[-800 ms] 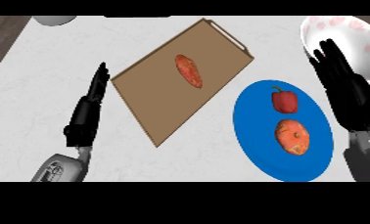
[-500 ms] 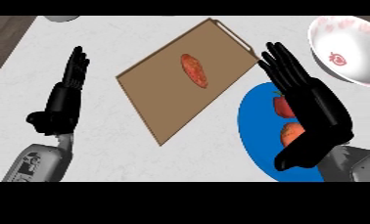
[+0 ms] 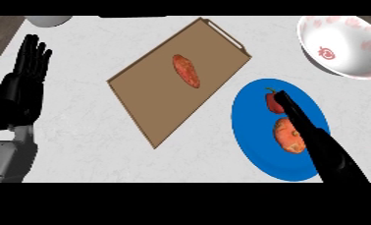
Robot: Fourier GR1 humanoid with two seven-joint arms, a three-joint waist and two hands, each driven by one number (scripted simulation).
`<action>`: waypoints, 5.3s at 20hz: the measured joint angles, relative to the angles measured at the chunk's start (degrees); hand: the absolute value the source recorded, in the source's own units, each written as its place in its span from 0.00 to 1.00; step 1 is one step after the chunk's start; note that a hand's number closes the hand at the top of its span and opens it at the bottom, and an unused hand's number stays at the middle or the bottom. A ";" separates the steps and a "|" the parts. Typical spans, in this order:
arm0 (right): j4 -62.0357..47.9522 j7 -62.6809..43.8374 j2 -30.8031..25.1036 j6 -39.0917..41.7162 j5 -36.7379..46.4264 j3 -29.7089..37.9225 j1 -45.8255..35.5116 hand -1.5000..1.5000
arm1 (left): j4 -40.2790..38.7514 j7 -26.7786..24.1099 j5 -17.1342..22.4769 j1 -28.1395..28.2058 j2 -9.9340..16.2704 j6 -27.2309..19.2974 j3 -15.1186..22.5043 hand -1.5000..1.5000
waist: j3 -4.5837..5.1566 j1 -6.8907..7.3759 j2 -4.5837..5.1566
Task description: Pick the squash from the plate and place it in the bowl
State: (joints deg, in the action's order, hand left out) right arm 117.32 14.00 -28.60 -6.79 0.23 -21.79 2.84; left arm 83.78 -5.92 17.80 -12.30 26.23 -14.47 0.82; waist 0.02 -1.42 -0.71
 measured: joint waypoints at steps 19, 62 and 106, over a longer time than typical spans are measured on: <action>21.86 -21.39 -32.62 18.08 6.18 24.20 19.18 0.00 | 0.48 1.13 1.32 0.76 1.67 3.17 -3.59 0.50 | 0.11 -0.36 0.42; -11.10 -7.12 -6.40 35.88 39.94 15.58 1.51 0.00 | 1.80 3.83 -6.24 -0.24 -5.77 10.03 -9.63 0.50 | -0.03 1.38 0.69; -48.55 21.52 -18.35 26.86 51.63 34.60 -12.25 1.00 | 1.45 4.39 -8.71 -4.60 -8.65 14.13 -12.95 0.50 | -0.84 4.62 3.43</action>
State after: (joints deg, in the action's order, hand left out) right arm 68.77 35.52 -46.95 20.07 51.86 12.80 -9.41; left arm 85.23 -1.53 9.09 -16.89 17.58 -0.34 -12.13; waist -0.81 3.20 2.72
